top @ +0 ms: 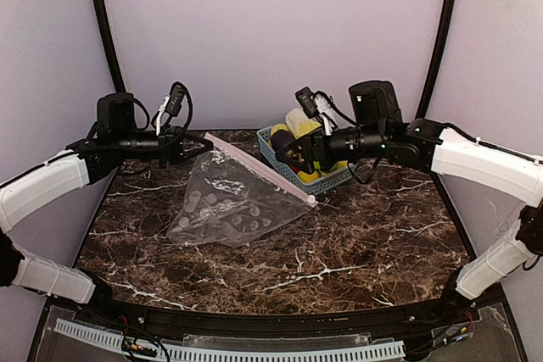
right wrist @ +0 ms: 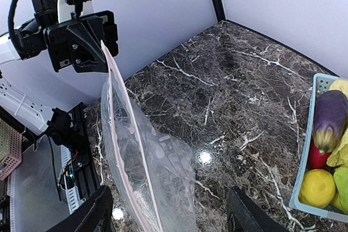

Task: Place the food in the zip-top bag and seal the zipper
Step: Pass from the left arm to the right

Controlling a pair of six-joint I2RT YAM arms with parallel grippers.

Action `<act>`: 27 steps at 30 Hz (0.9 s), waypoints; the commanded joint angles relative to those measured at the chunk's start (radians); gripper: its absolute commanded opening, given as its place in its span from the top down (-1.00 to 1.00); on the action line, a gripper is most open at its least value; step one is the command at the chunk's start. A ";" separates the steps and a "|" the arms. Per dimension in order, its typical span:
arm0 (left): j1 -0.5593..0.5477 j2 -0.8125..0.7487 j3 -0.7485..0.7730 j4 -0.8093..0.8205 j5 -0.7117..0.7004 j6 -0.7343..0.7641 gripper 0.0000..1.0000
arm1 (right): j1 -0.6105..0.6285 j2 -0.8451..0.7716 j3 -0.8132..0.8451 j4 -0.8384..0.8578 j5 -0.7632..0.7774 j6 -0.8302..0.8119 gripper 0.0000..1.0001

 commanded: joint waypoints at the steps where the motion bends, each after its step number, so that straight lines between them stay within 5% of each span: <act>1: -0.012 0.005 0.023 -0.019 0.026 0.018 0.99 | -0.001 0.047 0.030 -0.005 -0.022 -0.012 -0.36; 27: -0.014 0.002 0.026 -0.023 0.029 0.019 0.99 | 0.014 0.238 0.192 -0.106 -0.167 -0.077 0.06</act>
